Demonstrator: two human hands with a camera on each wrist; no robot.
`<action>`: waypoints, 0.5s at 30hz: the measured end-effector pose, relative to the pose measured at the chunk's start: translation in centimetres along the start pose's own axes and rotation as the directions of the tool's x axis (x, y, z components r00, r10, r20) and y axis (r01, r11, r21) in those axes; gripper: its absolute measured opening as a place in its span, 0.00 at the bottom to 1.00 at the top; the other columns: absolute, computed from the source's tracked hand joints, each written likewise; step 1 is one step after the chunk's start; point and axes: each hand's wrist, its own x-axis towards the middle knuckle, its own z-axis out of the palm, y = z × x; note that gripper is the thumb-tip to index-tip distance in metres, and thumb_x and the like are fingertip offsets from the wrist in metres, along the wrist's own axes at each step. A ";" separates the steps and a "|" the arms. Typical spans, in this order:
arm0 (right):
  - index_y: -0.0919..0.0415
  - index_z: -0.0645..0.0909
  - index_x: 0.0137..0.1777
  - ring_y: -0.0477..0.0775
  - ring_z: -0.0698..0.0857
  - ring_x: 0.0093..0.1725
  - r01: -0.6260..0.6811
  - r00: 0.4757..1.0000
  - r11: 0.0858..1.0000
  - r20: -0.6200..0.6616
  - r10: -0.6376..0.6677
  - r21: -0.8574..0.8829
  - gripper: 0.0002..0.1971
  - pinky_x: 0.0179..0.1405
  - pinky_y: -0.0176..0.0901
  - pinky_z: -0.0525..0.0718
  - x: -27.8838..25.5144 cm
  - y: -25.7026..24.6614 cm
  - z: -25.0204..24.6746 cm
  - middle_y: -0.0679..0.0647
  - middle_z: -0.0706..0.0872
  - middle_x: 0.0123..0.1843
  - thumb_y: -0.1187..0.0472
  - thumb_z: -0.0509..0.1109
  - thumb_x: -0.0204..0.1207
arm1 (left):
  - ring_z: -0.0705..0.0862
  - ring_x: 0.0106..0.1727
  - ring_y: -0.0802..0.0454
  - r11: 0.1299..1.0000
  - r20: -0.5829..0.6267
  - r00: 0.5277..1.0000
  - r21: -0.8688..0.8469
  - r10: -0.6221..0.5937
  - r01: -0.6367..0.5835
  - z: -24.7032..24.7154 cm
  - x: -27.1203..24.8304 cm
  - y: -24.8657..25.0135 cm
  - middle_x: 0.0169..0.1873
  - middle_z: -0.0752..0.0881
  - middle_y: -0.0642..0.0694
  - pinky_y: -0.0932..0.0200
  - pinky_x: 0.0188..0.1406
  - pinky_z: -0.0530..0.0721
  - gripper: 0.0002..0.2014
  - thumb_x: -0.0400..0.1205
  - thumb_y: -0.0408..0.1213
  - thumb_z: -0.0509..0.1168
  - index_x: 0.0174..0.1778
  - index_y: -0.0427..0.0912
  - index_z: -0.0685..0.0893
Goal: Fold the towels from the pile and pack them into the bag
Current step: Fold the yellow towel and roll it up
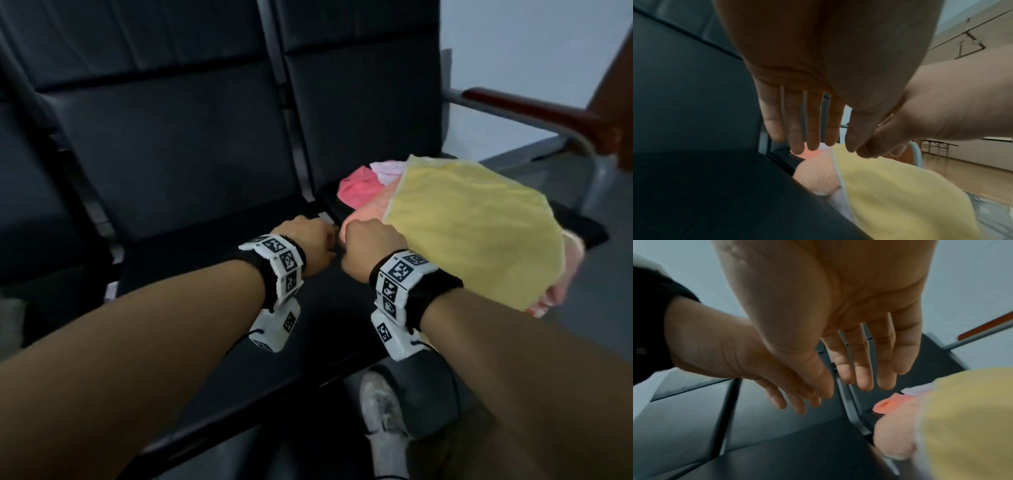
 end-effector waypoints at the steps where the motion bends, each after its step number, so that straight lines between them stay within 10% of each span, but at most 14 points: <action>1: 0.61 0.78 0.63 0.68 0.84 0.61 -0.028 1.000 1.000 -0.002 0.028 0.009 0.15 0.45 0.49 0.74 0.1 1.7 0.3 0.63 0.82 0.63 0.58 0.69 0.78 | 0.86 0.56 0.41 1.000 0.003 1.000 -0.008 0.018 -0.018 0.9 0.9 1.4 0.58 0.86 0.45 0.53 0.47 0.80 0.12 0.81 0.52 0.69 0.58 0.55 0.86; 15: 0.60 0.79 0.48 0.62 0.78 0.45 -0.104 0.992 0.991 0.075 0.097 0.087 0.05 0.39 0.47 0.75 2.5 12.2 5.9 0.56 0.79 0.44 0.60 0.70 0.75 | 0.88 0.54 0.46 0.983 0.296 0.942 0.042 0.156 -0.176 8.3 6.8 9.3 0.51 0.90 0.51 0.50 0.55 0.89 0.23 0.68 0.56 0.83 0.55 0.53 0.87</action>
